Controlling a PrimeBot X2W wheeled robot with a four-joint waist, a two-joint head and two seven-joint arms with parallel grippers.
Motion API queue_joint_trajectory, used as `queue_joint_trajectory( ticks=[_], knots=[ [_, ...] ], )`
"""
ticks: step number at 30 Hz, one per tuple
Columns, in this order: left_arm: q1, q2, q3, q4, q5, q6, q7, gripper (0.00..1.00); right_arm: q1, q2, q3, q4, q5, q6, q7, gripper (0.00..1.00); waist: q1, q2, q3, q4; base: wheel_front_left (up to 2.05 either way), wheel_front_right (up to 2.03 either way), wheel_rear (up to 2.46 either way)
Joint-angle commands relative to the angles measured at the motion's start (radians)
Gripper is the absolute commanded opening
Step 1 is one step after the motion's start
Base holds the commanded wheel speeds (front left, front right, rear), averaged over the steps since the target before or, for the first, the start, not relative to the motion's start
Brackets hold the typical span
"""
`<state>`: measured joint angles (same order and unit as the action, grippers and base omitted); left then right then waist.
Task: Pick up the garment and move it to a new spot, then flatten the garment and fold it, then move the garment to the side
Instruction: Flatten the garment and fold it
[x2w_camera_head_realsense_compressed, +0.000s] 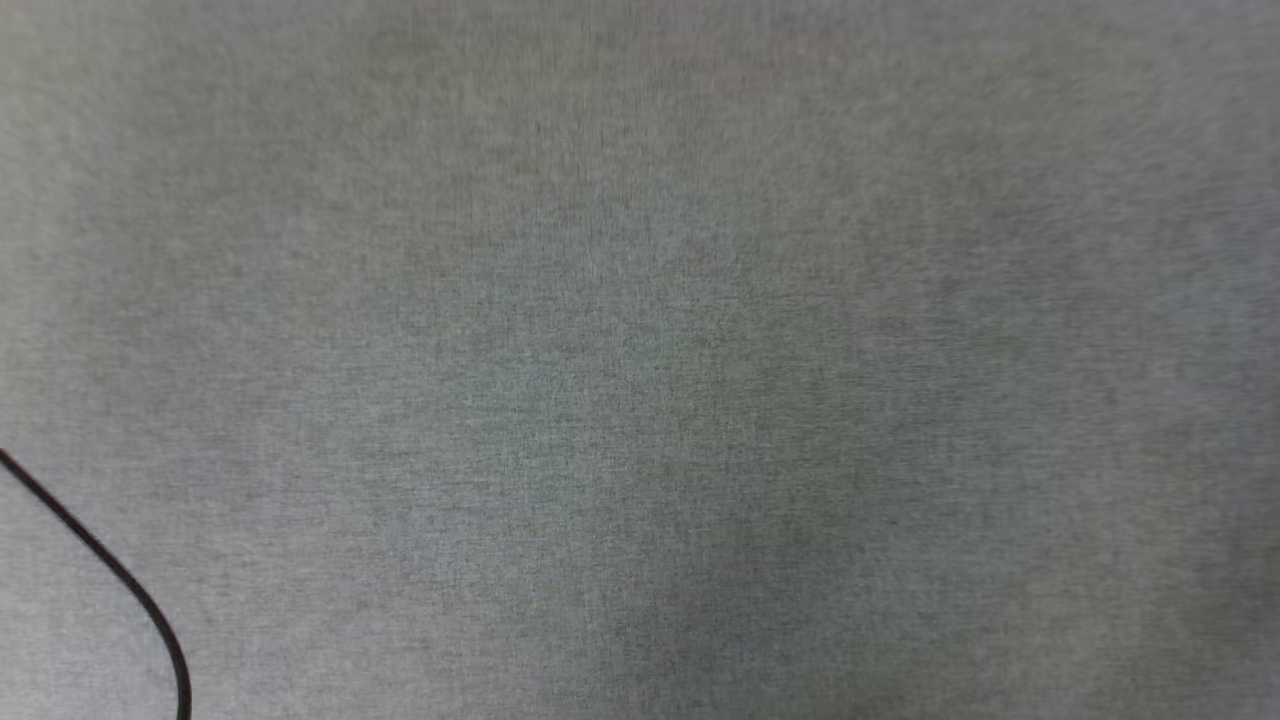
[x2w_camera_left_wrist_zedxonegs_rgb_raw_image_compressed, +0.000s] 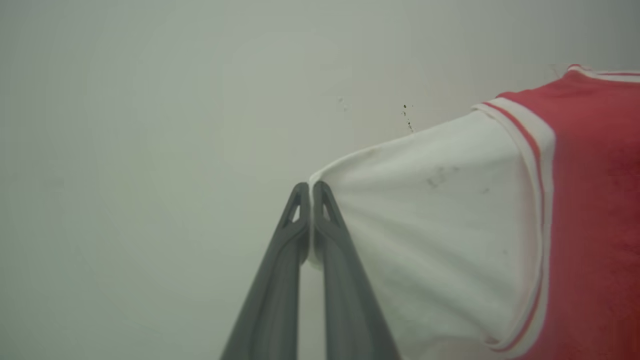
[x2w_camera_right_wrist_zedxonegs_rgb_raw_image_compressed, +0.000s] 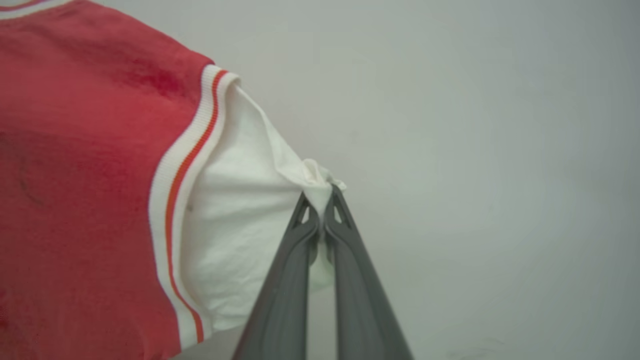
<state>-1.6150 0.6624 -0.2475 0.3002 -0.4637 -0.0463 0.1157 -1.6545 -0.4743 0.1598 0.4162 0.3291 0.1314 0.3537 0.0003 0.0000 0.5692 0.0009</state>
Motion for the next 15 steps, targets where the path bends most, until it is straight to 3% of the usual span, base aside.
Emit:
queue_joint_trajectory(
  ticks=[1, 8, 15],
  knots=[
    [-0.016, -0.004, -0.001, 0.015, 0.006, -0.003, -0.012, 0.00, -0.016, 0.005, 0.001, 0.014, -0.006, -0.001, -0.012, 0.00, -0.0003, 0.0000, 0.036, 0.010, 0.00, 0.00, 0.00],
    [-0.100, -0.078, -0.039, 0.212, 0.022, -0.027, -0.135, 0.00, -0.106, 0.067, 0.009, 0.208, -0.078, -0.001, -0.149, 0.00, -0.0003, 0.0000, 0.081, 0.029, 0.00, 0.00, 0.00],
    [0.034, -0.153, -0.083, 0.325, 0.007, -0.045, -0.264, 0.00, -0.011, 0.094, 0.049, 0.333, -0.074, -0.001, -0.263, 0.00, -0.0003, 0.0000, 0.064, 0.046, 0.00, 0.00, 0.00]
  ],
)
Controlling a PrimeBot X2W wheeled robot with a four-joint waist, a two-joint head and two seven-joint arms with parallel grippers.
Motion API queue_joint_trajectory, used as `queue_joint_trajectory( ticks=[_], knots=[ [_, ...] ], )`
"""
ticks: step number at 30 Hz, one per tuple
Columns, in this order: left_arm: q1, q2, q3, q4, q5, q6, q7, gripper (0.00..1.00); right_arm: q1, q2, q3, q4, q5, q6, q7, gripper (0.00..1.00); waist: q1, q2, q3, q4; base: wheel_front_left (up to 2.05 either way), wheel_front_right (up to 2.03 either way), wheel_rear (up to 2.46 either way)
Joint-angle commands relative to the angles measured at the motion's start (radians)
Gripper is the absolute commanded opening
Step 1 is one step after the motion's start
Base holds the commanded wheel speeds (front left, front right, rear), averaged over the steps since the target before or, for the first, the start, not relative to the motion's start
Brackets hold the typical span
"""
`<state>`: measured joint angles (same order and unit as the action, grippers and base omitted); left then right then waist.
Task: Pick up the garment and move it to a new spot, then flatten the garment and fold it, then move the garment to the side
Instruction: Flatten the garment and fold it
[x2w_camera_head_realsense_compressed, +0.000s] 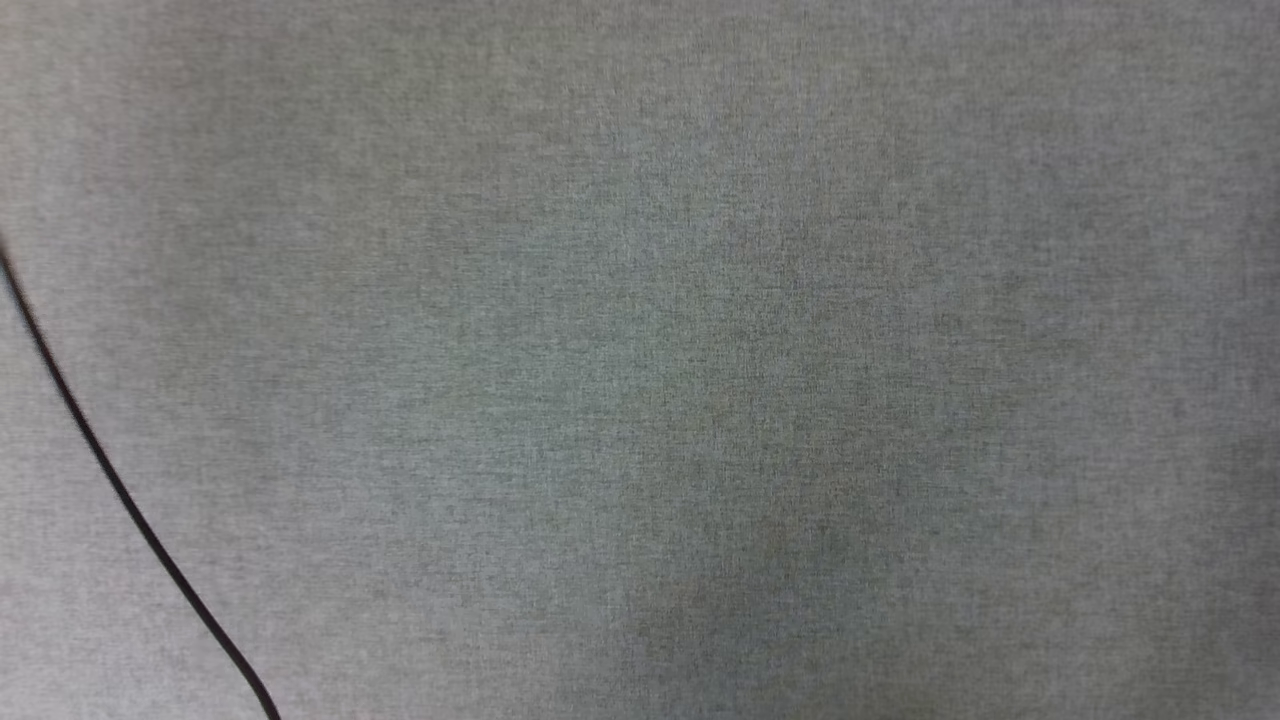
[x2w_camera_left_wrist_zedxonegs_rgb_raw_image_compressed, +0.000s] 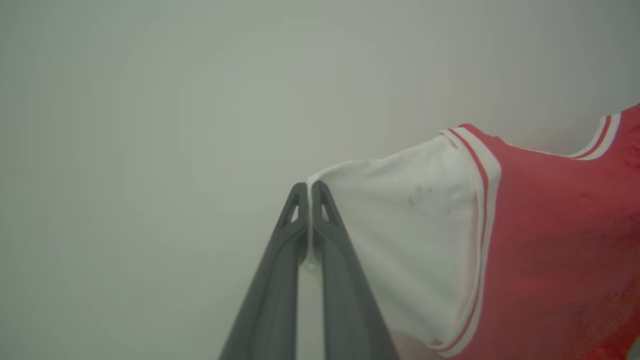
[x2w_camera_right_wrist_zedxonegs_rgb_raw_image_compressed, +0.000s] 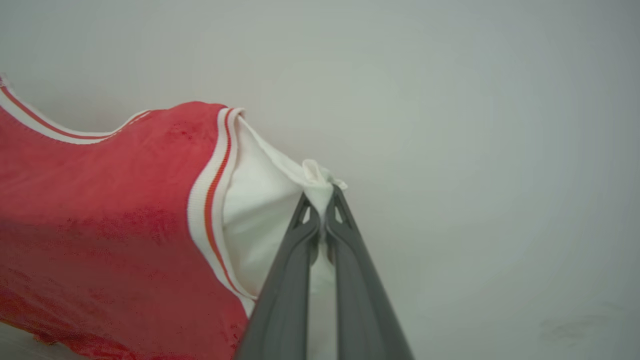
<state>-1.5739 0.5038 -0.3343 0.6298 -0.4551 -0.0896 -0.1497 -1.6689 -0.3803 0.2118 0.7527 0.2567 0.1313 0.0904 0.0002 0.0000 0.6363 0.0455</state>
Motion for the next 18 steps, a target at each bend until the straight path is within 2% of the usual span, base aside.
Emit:
queue_joint_trajectory(
  ticks=[1, 10, 18],
  knots=[
    [0.020, -0.004, -0.002, 0.006, -0.006, -0.004, -0.013, 0.00, 0.023, 0.000, 0.005, 0.008, 0.005, -0.001, -0.010, 0.00, -0.0002, 0.0000, -0.011, 0.003, 0.00, 0.00, 0.00],
    [0.378, -0.085, -0.040, 0.041, -0.051, -0.010, -0.096, 0.00, 0.328, -0.025, 0.100, 0.045, 0.121, -0.001, -0.072, 0.00, -0.0002, 0.0000, -0.135, 0.006, 0.00, 0.00, 0.00],
    [0.766, -0.088, -0.083, -0.033, -0.078, 0.009, -0.097, 0.00, 0.667, -0.085, 0.176, -0.038, 0.312, -0.001, -0.051, 0.00, -0.0002, 0.0000, -0.275, 0.004, 0.00, 0.00, 0.00]
  ],
)
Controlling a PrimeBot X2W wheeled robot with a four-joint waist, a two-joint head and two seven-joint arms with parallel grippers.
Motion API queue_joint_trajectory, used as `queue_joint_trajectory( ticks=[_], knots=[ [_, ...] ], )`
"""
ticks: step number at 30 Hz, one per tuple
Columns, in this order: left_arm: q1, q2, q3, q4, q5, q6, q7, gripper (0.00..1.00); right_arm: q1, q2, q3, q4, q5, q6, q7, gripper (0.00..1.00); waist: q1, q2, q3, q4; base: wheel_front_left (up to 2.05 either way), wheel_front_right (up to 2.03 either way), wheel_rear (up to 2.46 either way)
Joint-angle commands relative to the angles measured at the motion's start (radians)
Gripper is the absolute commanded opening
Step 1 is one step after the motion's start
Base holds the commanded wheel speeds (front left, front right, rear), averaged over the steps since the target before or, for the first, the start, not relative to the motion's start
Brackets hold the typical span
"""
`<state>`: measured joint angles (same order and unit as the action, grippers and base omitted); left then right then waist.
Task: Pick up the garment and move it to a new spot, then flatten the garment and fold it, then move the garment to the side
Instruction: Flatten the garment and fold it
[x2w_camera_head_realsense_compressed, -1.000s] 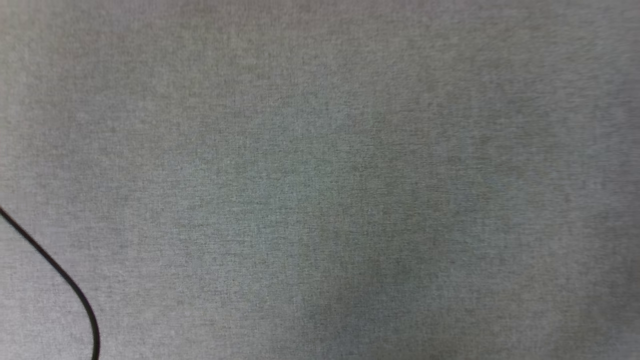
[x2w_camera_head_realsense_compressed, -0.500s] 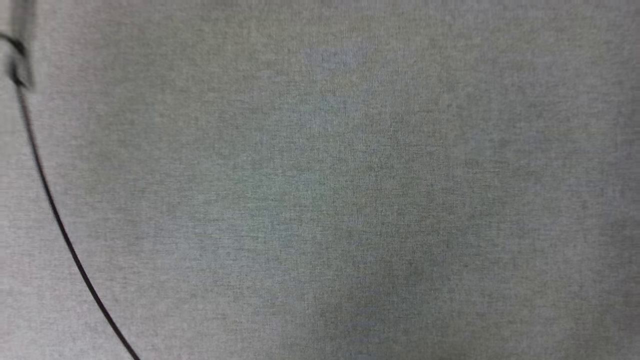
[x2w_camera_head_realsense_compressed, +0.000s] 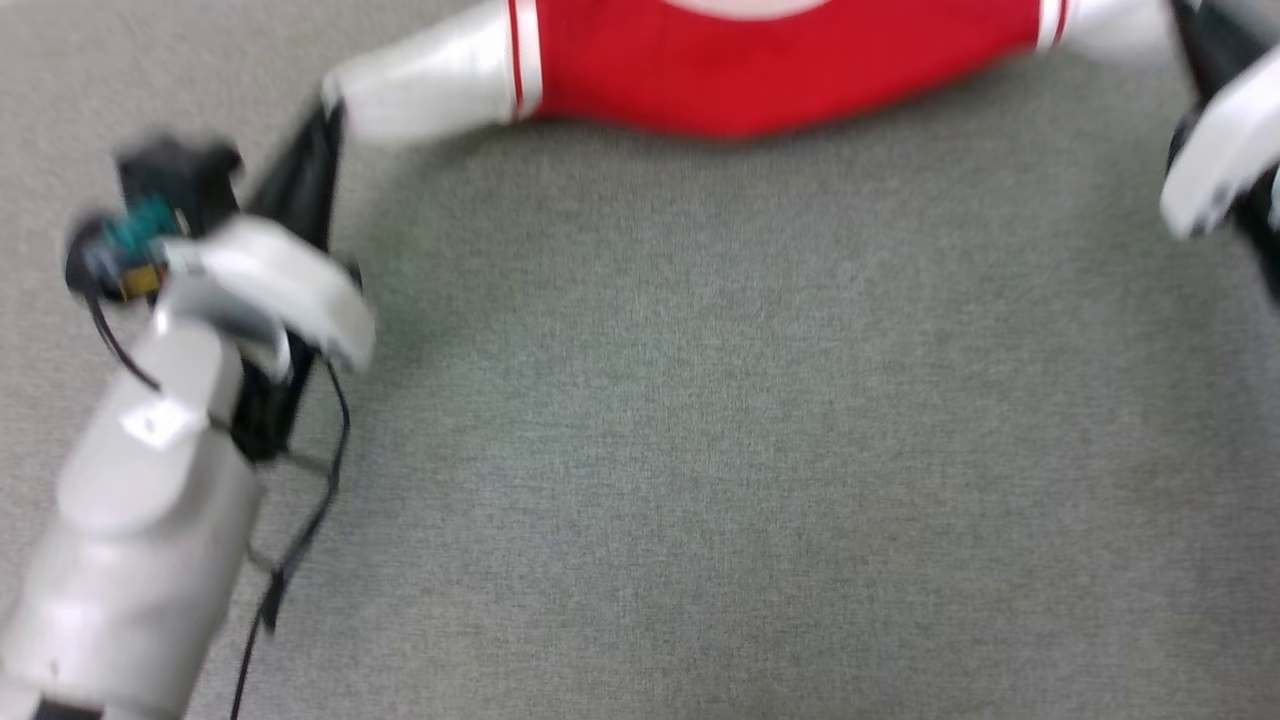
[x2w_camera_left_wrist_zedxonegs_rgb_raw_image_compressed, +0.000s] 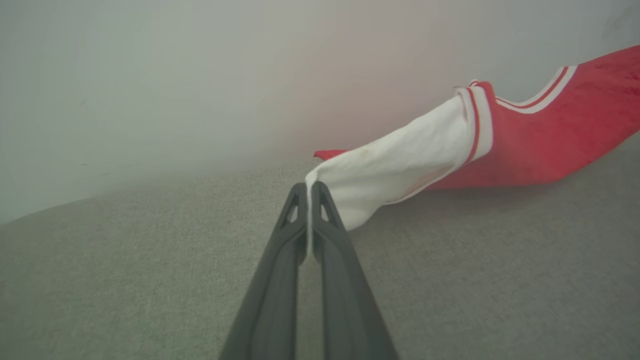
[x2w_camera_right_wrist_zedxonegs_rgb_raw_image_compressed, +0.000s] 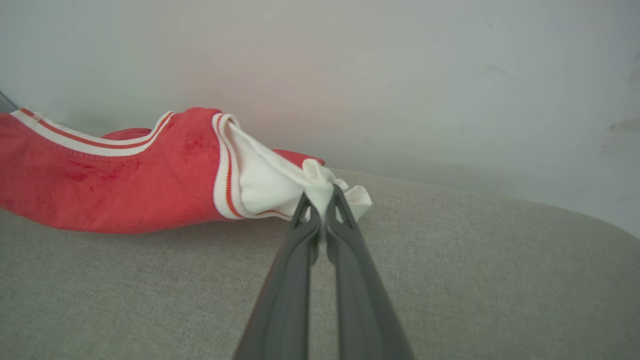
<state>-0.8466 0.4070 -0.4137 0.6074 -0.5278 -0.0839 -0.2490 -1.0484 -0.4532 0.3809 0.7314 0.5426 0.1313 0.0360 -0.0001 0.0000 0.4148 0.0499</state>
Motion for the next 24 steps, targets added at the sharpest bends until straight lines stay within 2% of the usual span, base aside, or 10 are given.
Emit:
queue_joint_trajectory(
  ticks=[1, 11, 16, 24],
  knots=[
    [0.080, 0.014, -0.008, -0.022, -0.011, 0.005, 0.008, 0.00, 0.085, -0.024, 0.015, -0.037, 0.050, -0.001, 0.013, 0.00, 0.0001, 0.0000, -0.065, -0.001, 0.00, 0.00, 0.00],
    [0.411, 0.069, -0.037, -0.179, -0.068, 0.034, 0.101, 0.00, 0.466, -0.145, 0.045, -0.238, 0.253, -0.001, 0.111, 0.00, 0.0001, 0.0000, -0.188, 0.001, 0.00, 0.00, 0.00],
    [0.542, 0.116, -0.029, -0.270, -0.095, 0.068, 0.147, 0.00, 0.608, -0.176, 0.020, -0.308, 0.293, -0.001, 0.152, 0.00, 0.0001, 0.0000, -0.242, -0.006, 0.00, 0.00, 0.00],
    [0.725, 0.185, -0.008, -0.411, -0.133, 0.126, 0.198, 0.00, 0.820, -0.190, -0.055, -0.403, 0.326, -0.001, 0.212, 0.00, 0.0001, 0.0000, -0.305, -0.011, 0.00, 0.00, 0.00]
  ],
)
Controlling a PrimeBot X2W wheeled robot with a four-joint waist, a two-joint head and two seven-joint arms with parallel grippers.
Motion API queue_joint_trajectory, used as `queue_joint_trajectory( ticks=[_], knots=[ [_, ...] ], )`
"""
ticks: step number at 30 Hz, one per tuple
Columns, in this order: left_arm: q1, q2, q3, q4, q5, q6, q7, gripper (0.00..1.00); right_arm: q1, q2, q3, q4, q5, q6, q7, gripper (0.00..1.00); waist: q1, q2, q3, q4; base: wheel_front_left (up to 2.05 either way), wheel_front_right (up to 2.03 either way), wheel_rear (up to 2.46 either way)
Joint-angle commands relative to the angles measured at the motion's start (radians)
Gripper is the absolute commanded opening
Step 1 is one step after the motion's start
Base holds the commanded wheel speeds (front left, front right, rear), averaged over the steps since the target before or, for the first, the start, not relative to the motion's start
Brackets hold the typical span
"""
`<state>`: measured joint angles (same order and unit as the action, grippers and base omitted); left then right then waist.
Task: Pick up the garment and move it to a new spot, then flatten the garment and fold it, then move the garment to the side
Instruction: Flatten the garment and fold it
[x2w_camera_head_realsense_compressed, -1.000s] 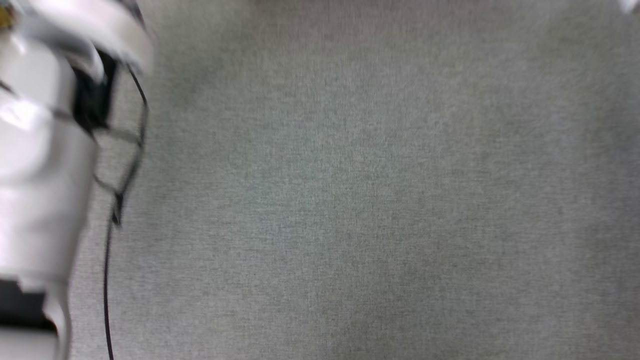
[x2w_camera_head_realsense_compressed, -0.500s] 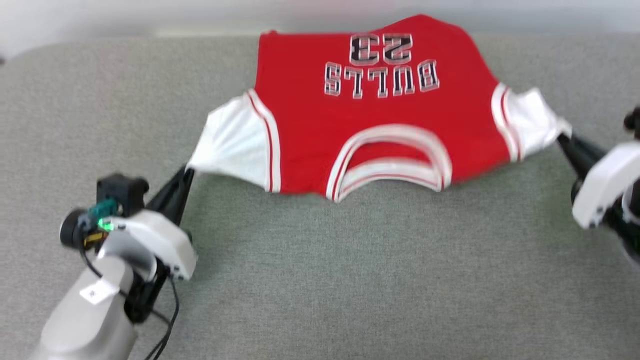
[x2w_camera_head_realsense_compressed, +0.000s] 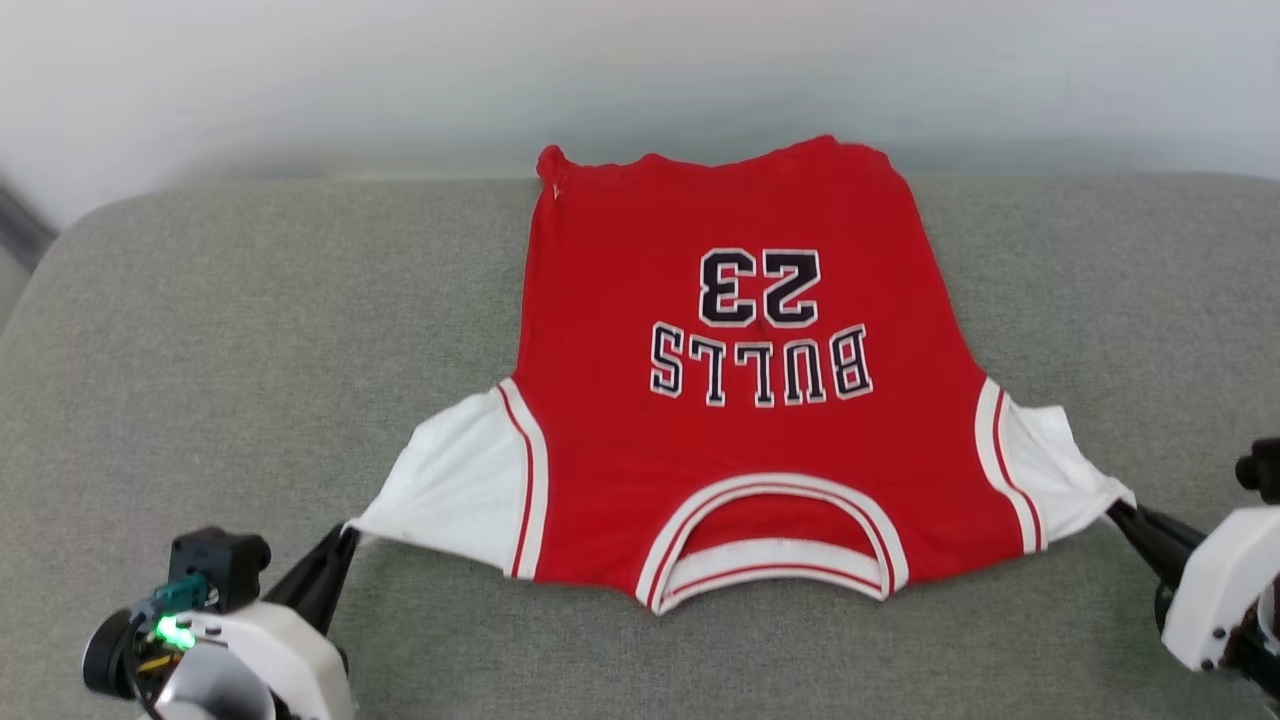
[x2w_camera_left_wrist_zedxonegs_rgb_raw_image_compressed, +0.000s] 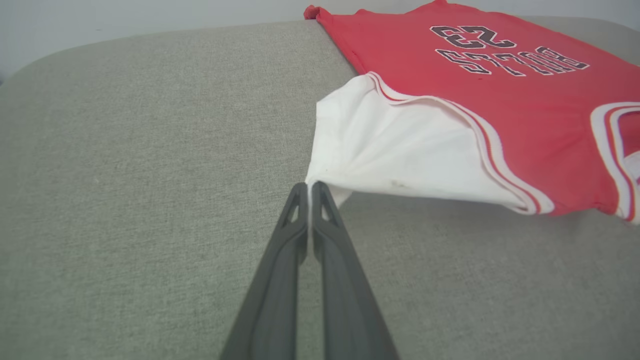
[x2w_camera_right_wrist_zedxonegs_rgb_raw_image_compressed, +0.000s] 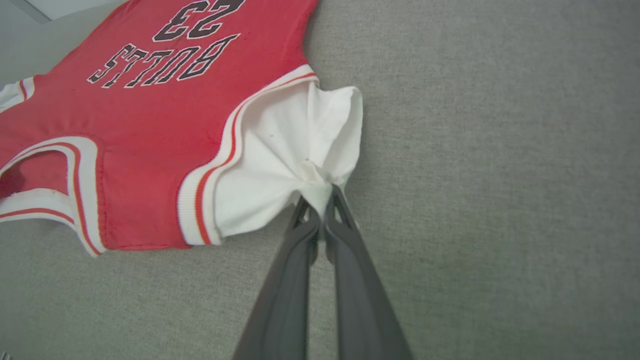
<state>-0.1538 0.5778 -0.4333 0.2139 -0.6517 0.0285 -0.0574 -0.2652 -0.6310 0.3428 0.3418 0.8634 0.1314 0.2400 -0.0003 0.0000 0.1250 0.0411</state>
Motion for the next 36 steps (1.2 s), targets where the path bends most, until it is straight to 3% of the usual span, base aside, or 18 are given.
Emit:
queue_joint_trajectory(
  ticks=[1, 15, 27, 28, 29, 36],
  knots=[
    [0.054, 0.022, 0.012, -0.035, -0.015, 0.020, 0.013, 0.00, 0.061, -0.011, -0.030, -0.025, 0.007, -0.001, 0.016, 0.00, 0.0003, 0.0000, -0.020, -0.003, 0.00, 0.00, 0.00],
    [0.308, 0.078, 0.008, -0.214, -0.089, 0.079, 0.079, 0.00, 0.363, 0.020, -0.196, -0.214, 0.002, -0.001, 0.181, 0.00, 0.0003, 0.0000, -0.056, -0.011, 0.00, 0.00, 0.00],
    [0.279, 0.053, -0.027, -0.238, -0.105, 0.045, 0.105, 0.00, 0.390, 0.058, -0.278, -0.291, -0.062, -0.001, 0.281, 0.00, 0.0003, 0.0000, -0.025, -0.013, 0.00, 0.00, 0.00],
    [0.274, 0.051, -0.031, -0.244, -0.104, 0.043, 0.107, 0.00, 0.387, 0.050, -0.281, -0.298, -0.071, -0.001, 0.297, 0.54, 0.0003, 0.0000, -0.020, -0.011, 0.00, 0.00, 0.00],
    [0.269, 0.049, -0.034, -0.254, -0.103, 0.041, 0.111, 0.00, 0.388, 0.042, -0.277, -0.311, -0.067, -0.001, 0.319, 1.00, 0.0003, 0.0000, -0.012, -0.008, 0.00, 0.00, 0.00],
    [0.244, 0.049, -0.064, -0.350, -0.087, 0.043, 0.150, 0.00, 0.339, 0.002, -0.358, -0.436, -0.009, -0.001, 0.470, 1.00, 0.0003, 0.0000, 0.056, 0.028, 0.00, 0.00, 0.00]
  ],
)
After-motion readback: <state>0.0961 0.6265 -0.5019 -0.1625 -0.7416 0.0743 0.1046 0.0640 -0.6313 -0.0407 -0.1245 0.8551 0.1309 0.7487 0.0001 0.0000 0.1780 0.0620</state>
